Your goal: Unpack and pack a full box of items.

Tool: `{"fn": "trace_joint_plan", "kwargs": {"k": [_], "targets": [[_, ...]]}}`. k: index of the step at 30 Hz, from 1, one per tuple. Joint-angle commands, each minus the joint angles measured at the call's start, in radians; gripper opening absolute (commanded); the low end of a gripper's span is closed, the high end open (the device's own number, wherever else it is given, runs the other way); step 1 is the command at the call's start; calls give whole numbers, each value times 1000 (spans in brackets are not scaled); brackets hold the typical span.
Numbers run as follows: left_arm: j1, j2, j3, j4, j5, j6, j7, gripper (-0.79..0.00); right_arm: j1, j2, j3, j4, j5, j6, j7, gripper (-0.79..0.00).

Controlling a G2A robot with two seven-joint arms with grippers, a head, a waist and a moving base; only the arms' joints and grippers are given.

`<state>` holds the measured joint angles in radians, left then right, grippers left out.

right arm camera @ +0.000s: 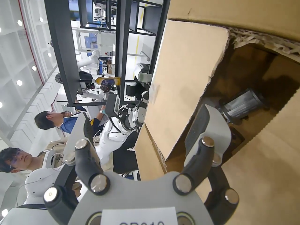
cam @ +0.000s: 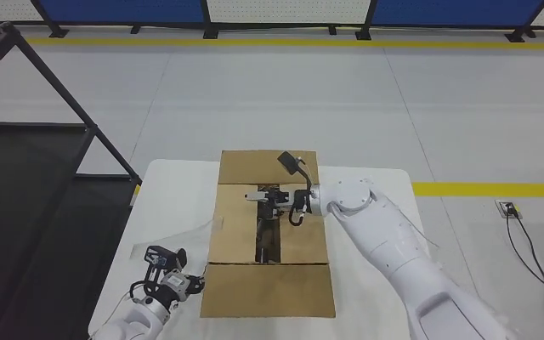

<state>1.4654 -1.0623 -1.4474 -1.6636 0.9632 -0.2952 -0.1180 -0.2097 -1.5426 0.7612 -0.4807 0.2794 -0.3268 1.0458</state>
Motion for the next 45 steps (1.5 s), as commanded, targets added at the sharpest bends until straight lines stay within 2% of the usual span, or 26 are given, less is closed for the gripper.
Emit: {"fn": "trace_joint_plan", "kwargs": {"k": [1,8,15,19,26,31,38,45], "targets": [[3,0,-12,4,-12,5,9,0,7,-8,-8,19,-11,7,-13,0],[27,3,-94,18,-93,-6,29,0,24,-39,-30,82,-37,30,-51,0],[51,5,-148,24,-152,-36,28,0,30,-66,-26,126,-6,2,-12,0],[63,6,-165,29,-211,-94,16,0,31,-80,-24,148,5,-26,-12,0],[85,7,-192,30,-257,-143,15,0,31,-101,-15,184,28,-61,-2,0],[102,9,-214,25,-288,-204,13,0,36,-110,10,197,81,-100,50,0],[129,9,-230,-24,-286,-228,29,0,54,-111,45,210,136,-138,123,0],[177,8,-241,-135,-180,-205,68,0,65,-119,66,197,165,-142,140,0]]}}
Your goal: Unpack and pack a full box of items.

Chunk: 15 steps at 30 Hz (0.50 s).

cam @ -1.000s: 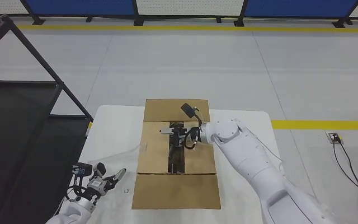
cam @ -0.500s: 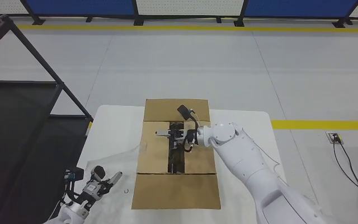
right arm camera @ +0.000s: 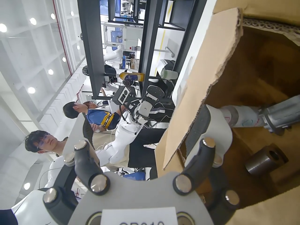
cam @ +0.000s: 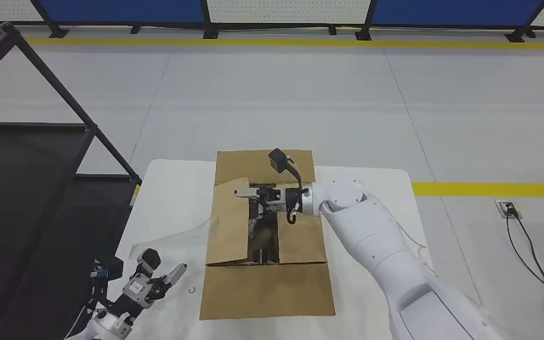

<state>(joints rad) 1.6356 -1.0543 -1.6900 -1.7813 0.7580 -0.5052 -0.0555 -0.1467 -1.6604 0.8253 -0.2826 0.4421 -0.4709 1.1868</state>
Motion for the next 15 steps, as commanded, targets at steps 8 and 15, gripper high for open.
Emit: {"fn": "trace_joint_plan", "kwargs": {"k": [8,15], "targets": [[48,-8,54,-135,243,69,87,0,19,-17,19,-11,30,20,-18,0],[24,-17,122,-157,343,143,108,0,38,-30,30,-11,44,23,-17,0]]}}
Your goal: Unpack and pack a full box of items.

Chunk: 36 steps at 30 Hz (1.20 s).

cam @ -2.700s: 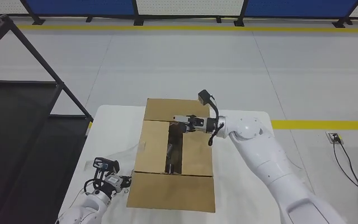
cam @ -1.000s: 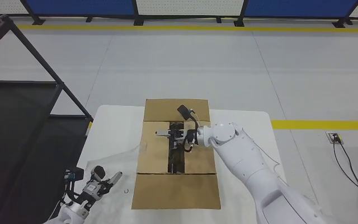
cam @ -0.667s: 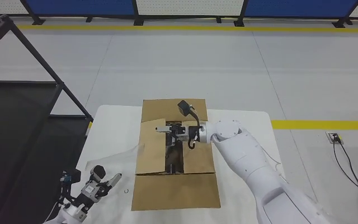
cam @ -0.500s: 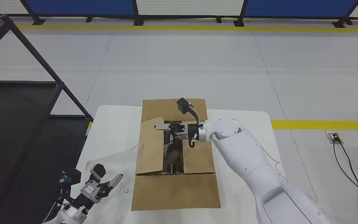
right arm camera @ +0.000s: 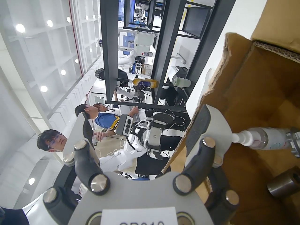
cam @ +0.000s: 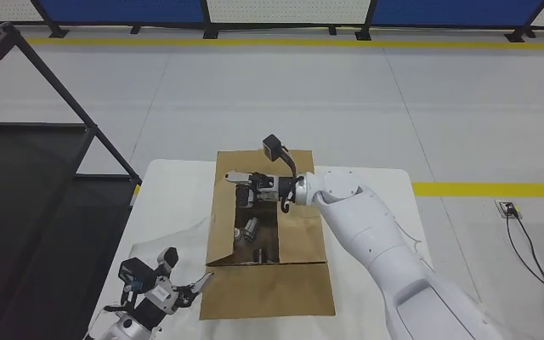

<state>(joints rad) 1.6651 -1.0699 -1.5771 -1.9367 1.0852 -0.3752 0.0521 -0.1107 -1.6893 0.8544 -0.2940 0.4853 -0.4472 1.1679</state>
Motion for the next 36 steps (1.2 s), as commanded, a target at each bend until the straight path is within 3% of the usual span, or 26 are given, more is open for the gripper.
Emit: {"fn": "trace_joint_plan", "kwargs": {"k": [1,17,36], "targets": [[-12,-2,21,-4,33,25,0,0,5,-3,1,1,0,0,3,0],[-146,-35,165,27,109,255,-23,0,28,-30,3,22,-18,2,47,0],[-143,-50,138,12,59,308,-5,0,41,-35,29,45,-24,-16,96,0]]}}
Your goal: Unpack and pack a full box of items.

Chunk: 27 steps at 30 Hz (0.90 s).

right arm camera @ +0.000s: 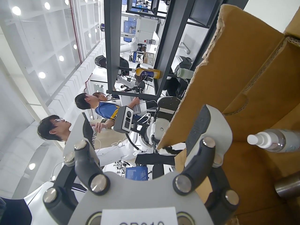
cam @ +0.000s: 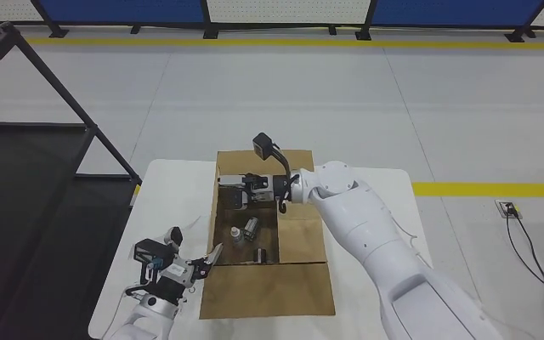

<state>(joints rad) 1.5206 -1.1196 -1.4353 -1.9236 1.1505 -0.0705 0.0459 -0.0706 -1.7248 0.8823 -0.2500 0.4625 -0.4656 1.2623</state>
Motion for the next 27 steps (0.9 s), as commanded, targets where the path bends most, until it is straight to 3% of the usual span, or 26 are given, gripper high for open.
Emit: {"fn": "trace_joint_plan", "kwargs": {"k": [1,14,27], "targets": [[3,-1,-7,-2,-11,4,2,0,3,0,2,2,-4,3,3,0],[30,-7,-70,-8,-67,8,27,0,15,14,31,14,-11,-16,-10,0],[98,-9,-173,-23,-122,-10,40,0,-5,64,89,17,1,-73,-14,0]]}}
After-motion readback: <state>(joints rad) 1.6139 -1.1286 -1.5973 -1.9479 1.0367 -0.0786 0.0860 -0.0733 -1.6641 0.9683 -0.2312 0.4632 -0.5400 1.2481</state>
